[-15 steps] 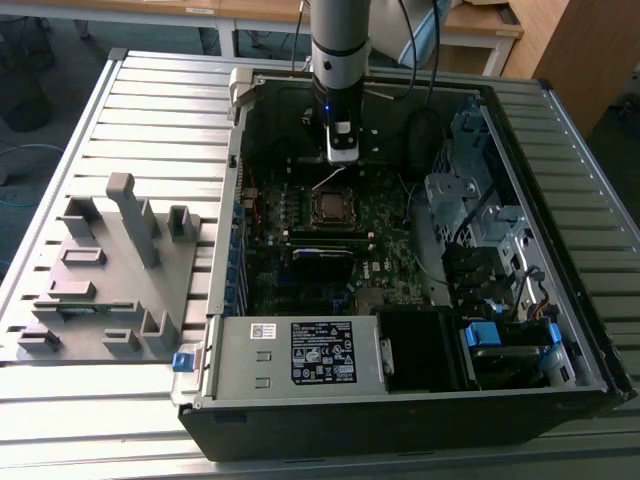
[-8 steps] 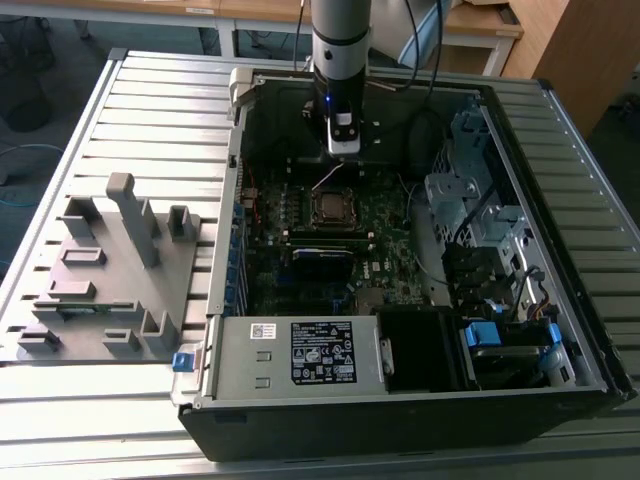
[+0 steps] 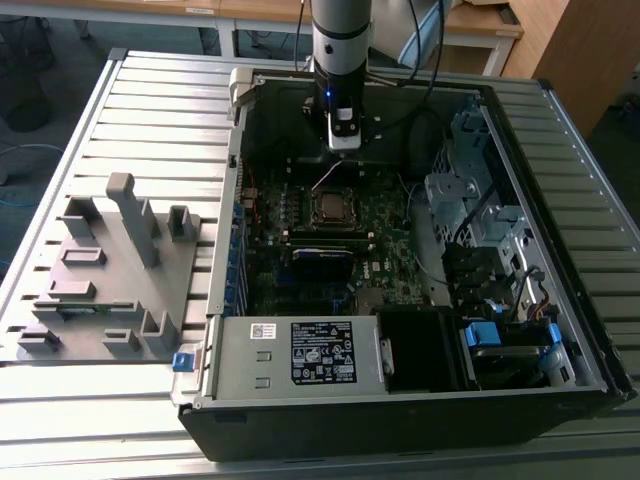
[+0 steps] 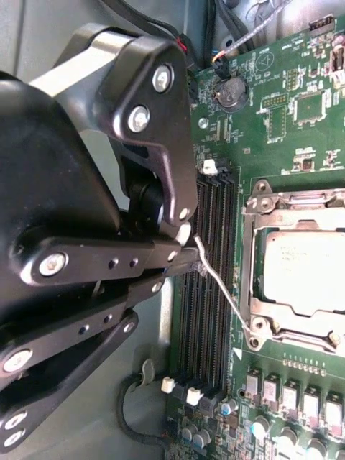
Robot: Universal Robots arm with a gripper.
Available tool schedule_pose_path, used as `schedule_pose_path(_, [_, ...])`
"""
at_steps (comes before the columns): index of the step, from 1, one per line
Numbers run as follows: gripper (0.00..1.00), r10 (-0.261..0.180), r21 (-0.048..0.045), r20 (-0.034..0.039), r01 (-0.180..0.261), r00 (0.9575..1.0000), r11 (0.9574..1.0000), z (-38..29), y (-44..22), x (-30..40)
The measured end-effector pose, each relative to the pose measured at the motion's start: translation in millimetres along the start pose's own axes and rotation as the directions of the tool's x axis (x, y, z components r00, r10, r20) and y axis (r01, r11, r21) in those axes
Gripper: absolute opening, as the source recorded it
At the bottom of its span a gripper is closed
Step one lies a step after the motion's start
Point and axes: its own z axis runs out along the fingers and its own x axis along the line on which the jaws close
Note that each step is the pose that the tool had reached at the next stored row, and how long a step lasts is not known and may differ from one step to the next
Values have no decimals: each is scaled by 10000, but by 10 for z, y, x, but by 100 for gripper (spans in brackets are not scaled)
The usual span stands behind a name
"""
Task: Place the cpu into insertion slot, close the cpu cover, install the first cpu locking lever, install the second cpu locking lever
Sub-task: 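Install the first cpu locking lever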
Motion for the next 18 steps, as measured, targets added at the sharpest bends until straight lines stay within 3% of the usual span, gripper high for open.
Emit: schedule_pose_path(18, [10, -1, -1, 6, 1, 10000, 10000, -264, 46, -8])
